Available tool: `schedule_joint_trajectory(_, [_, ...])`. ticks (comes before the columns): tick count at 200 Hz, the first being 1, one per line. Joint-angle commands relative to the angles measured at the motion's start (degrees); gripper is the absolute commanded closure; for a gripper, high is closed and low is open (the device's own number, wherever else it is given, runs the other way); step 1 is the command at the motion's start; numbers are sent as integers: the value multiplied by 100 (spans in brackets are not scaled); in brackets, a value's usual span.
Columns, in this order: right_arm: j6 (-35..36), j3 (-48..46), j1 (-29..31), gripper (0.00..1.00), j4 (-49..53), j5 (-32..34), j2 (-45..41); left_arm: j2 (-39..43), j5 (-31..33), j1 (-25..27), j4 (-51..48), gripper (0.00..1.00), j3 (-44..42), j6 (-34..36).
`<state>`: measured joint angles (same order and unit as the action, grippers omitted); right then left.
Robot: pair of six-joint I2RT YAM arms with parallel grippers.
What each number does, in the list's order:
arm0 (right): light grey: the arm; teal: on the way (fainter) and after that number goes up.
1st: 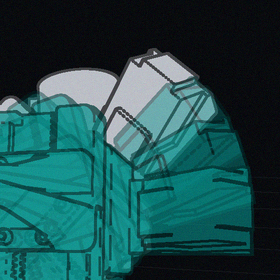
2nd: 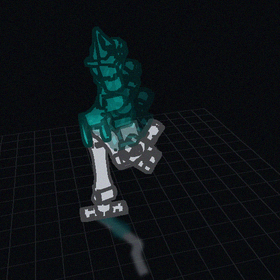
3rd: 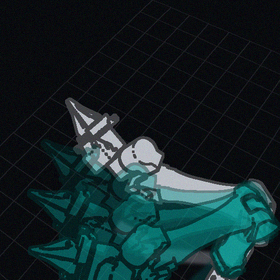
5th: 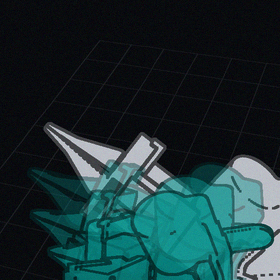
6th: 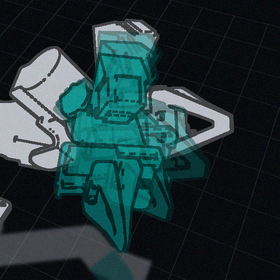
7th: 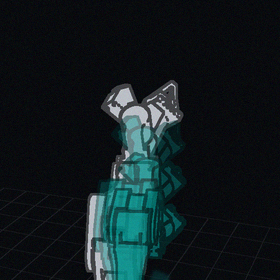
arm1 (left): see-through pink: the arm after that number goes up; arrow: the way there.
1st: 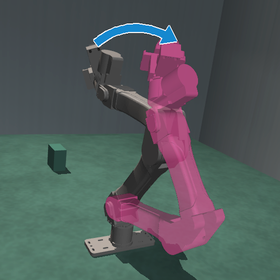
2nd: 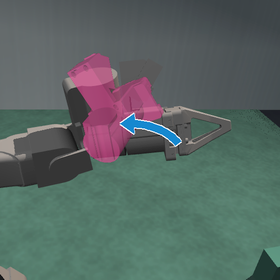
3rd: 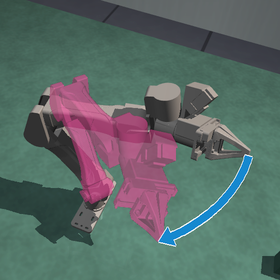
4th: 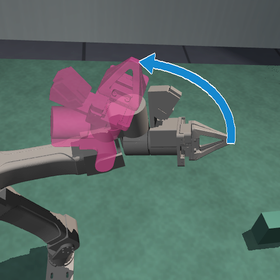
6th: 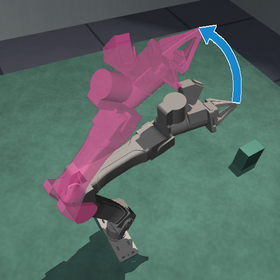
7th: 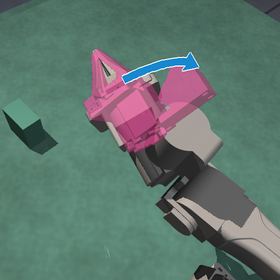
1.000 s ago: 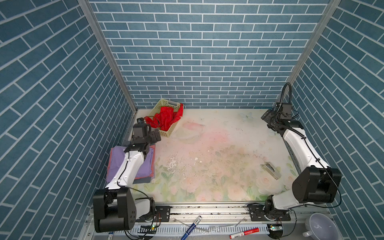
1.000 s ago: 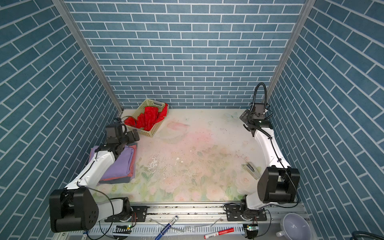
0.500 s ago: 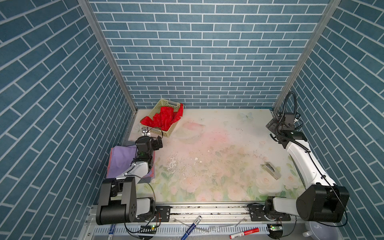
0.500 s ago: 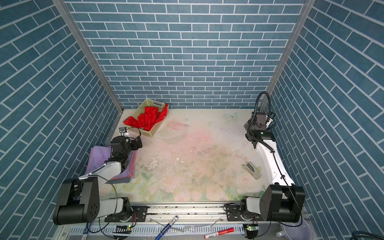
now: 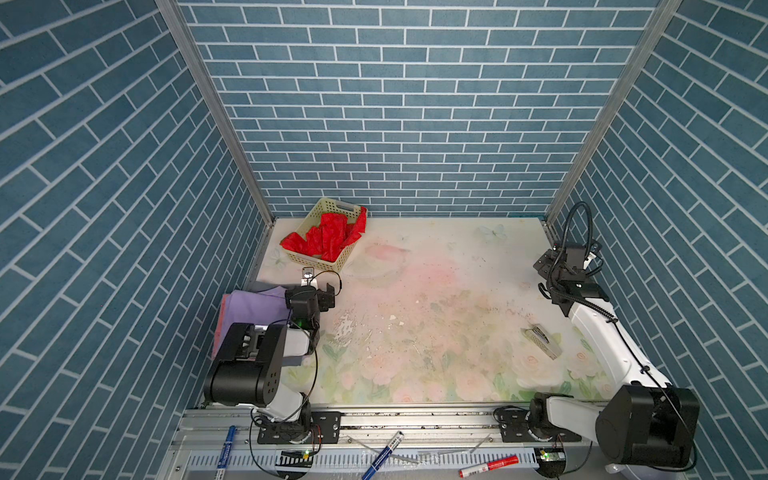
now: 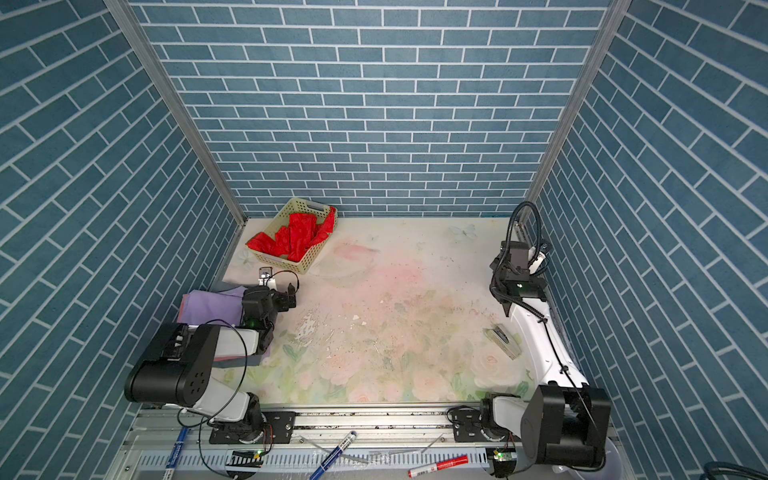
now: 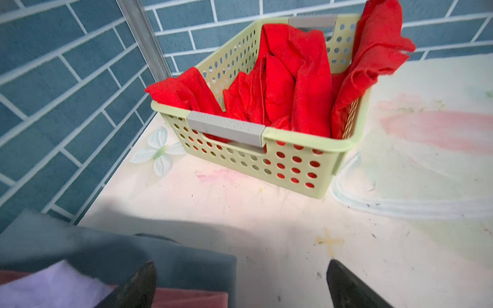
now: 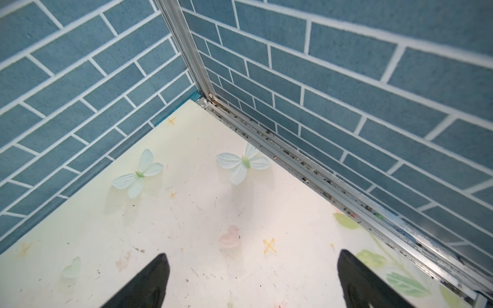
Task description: Fold and stack the t-shirts
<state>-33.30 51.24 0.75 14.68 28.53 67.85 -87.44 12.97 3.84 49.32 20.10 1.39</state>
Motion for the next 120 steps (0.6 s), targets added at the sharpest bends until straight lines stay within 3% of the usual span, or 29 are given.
schedule_joint_trajectory(1, [938,-615,23,3,-905,211,-184,-33,450,12,333,0,93,29])
schedule_joint_trajectory(27, [1450,-1275,17,3,-1671,308,-114,-10,426,3,203,0,101,6])
schedule_joint_trajectory(53, [2326,-2160,22,3,-3578,49,341,-45,442,3,326,0,82,45])
schedule_joint_trajectory(86, [2652,-2746,24,5,-5512,-389,1155,-31,443,3,323,0,66,52])
schedule_joint_trajectory(120, [2779,-3007,17,6,-6249,-890,1515,-26,449,3,309,0,72,46])
